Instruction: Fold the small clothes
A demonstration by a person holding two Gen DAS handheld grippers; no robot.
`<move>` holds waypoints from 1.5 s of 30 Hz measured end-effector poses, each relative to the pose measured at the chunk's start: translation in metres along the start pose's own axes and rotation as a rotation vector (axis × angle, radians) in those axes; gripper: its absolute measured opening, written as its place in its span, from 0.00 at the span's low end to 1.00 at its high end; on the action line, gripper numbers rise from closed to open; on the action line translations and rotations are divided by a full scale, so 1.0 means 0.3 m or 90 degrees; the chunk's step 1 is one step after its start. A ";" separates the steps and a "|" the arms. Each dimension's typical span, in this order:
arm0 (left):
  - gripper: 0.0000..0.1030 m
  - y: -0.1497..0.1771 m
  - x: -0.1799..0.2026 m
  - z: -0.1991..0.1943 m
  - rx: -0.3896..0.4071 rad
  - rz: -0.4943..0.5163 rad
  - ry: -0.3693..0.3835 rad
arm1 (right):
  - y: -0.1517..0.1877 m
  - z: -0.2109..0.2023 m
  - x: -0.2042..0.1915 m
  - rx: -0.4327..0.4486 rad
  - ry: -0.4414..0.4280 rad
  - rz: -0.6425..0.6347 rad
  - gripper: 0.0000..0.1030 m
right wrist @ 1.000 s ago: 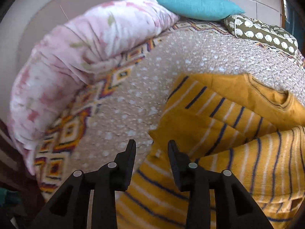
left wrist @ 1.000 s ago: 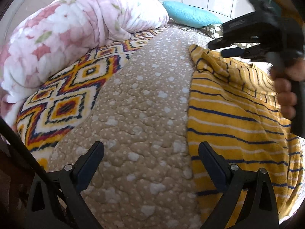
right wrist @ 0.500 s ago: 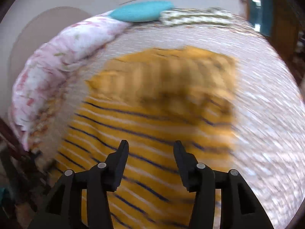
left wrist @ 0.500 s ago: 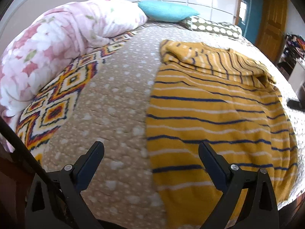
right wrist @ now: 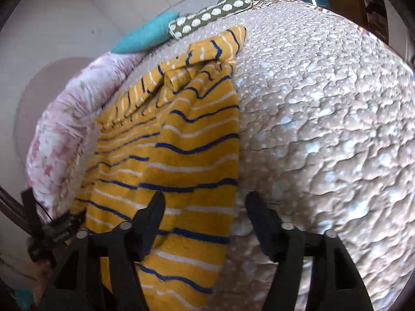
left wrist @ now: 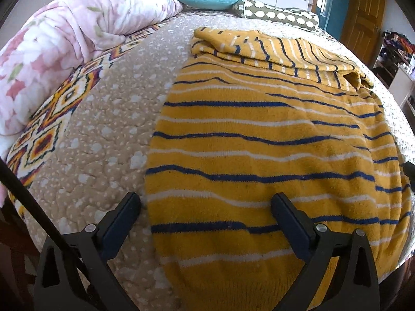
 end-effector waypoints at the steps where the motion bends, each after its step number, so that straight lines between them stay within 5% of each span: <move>1: 1.00 -0.001 -0.001 0.005 0.001 -0.001 0.002 | 0.000 0.000 0.000 0.007 -0.005 0.005 0.74; 11: 1.00 0.001 -0.003 0.011 0.013 0.012 0.032 | 0.031 -0.016 -0.023 0.061 -0.122 0.064 0.78; 13: 0.90 0.005 -0.015 -0.022 0.014 0.004 0.089 | 0.035 -0.016 -0.029 0.044 -0.123 0.065 0.78; 15: 0.66 0.008 -0.048 -0.043 0.012 -0.015 0.117 | 0.044 -0.017 -0.043 0.035 -0.130 0.058 0.78; 16: 0.62 0.012 -0.069 -0.050 0.006 -0.022 0.127 | 0.052 -0.017 -0.050 0.033 -0.134 0.053 0.78; 19: 0.60 0.027 -0.096 -0.065 -0.005 -0.026 0.158 | 0.092 -0.011 -0.087 0.021 -0.153 0.026 0.77; 24: 0.59 0.033 -0.083 -0.064 -0.005 -0.024 0.141 | 0.167 0.022 -0.173 -0.021 -0.190 -0.010 0.69; 28: 0.32 0.040 -0.049 -0.068 -0.009 -0.018 0.170 | 0.204 0.057 -0.224 -0.040 -0.201 -0.028 0.63; 39: 0.31 0.072 -0.066 -0.072 -0.033 -0.112 0.373 | 0.241 0.075 -0.233 -0.063 -0.240 -0.029 0.51; 45: 0.31 0.098 -0.024 -0.074 -0.032 -0.109 0.403 | 0.281 0.094 -0.279 -0.084 -0.243 -0.060 0.51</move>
Point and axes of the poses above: each gripper's, at about its wrist camera, not at the fingertips, and z roughly the way its jaws point, x to its right, y to its underside, the point moved 10 cm from there along z, roughly the way its jaws point, and after that the axes turned 14 degrees about -x, right-handed, at the moved point
